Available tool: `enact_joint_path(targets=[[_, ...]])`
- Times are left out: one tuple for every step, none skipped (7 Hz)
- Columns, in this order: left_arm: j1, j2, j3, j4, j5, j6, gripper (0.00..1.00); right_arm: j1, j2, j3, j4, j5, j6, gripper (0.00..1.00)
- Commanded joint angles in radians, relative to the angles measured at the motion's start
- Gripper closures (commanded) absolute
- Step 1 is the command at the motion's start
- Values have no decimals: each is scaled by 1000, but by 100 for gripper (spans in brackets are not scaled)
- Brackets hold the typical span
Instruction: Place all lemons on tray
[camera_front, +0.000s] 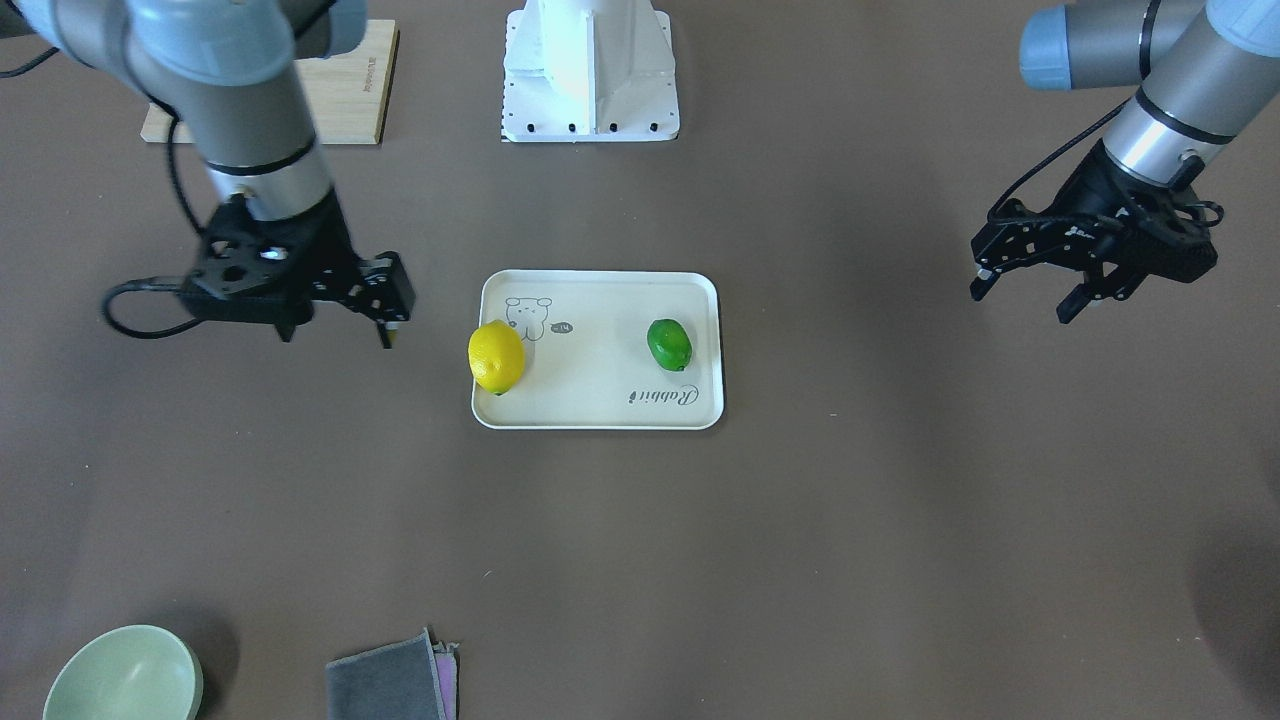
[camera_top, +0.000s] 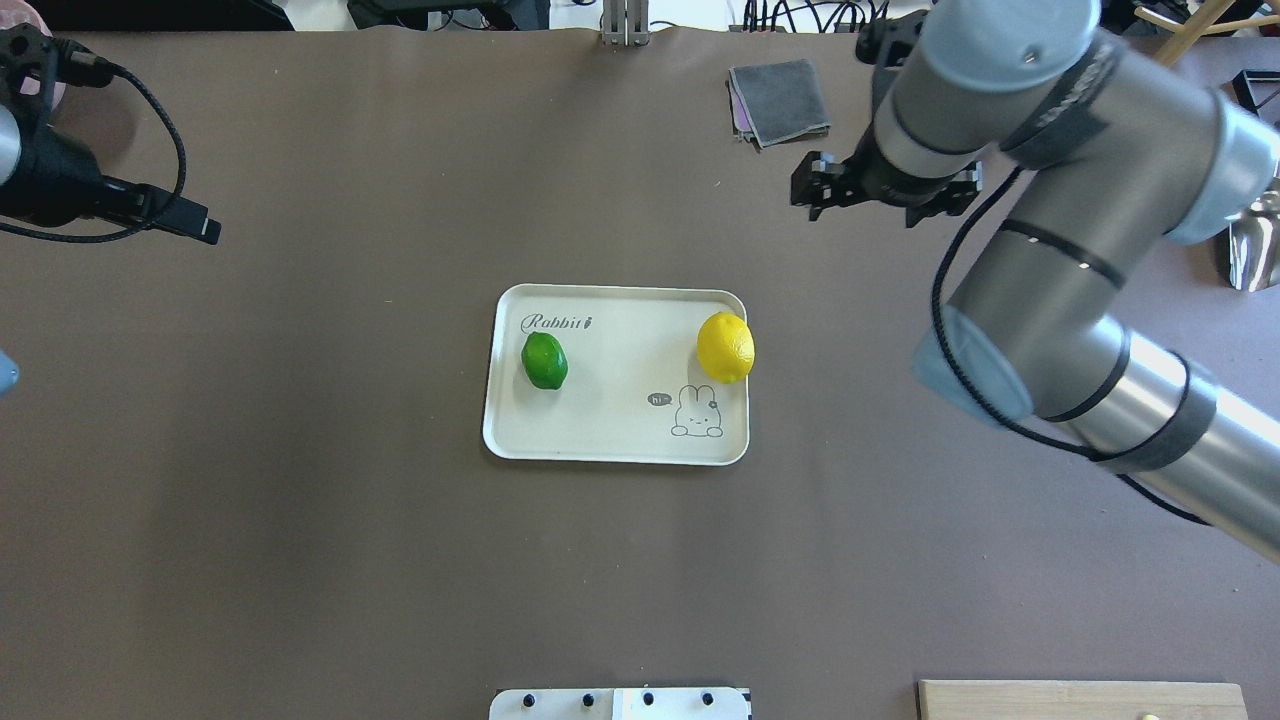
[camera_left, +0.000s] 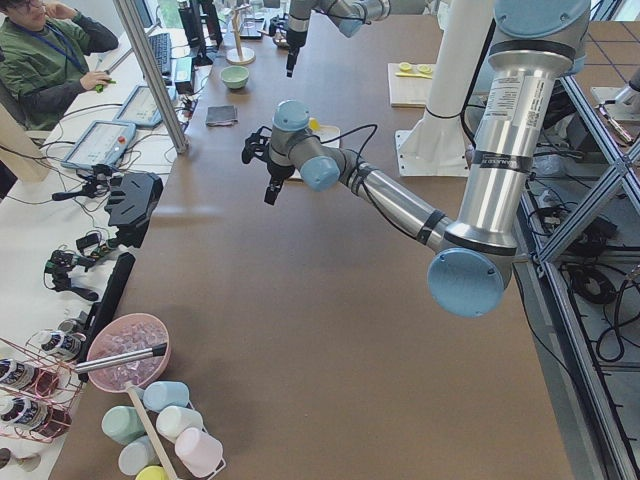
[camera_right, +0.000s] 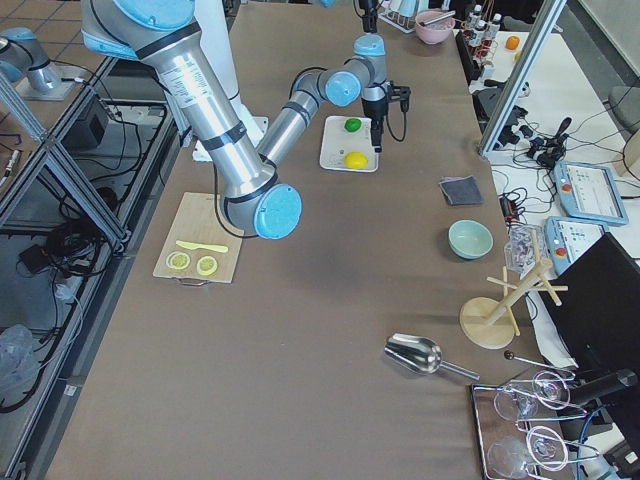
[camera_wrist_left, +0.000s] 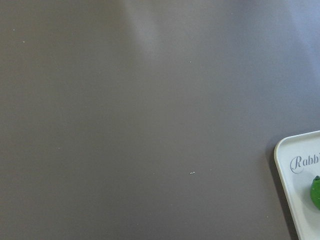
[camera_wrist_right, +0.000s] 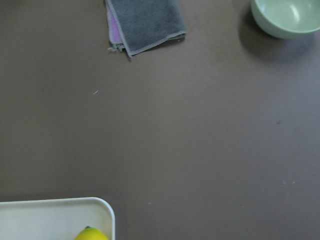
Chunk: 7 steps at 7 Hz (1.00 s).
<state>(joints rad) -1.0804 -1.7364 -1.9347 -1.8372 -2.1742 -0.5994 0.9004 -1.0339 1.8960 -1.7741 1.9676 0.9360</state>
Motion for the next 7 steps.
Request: enact_joint_path(targets=[[-199, -12, -4, 293, -44, 406, 1, 281, -206, 31, -7, 160, -510, 0], [-301, -28, 8, 422, -39, 585, 1, 389, -301, 29, -8, 186, -689, 0], [-397, -37, 51, 482, -42, 739, 1, 496, -384, 17, -8, 198, -879, 0], [-486, -26, 124, 483, -45, 877, 1, 620, -447, -1, -22, 232, -1066, 0], [-527, -19, 184, 487, -47, 929, 1, 699, -486, -9, -94, 287, -1200, 0], [-550, 36, 215, 487, -64, 964, 1, 791, -579, -12, -99, 293, -1323, 0], [-550, 141, 206, 436, -43, 957, 1, 819, -686, -6, -72, 292, -1323, 0]])
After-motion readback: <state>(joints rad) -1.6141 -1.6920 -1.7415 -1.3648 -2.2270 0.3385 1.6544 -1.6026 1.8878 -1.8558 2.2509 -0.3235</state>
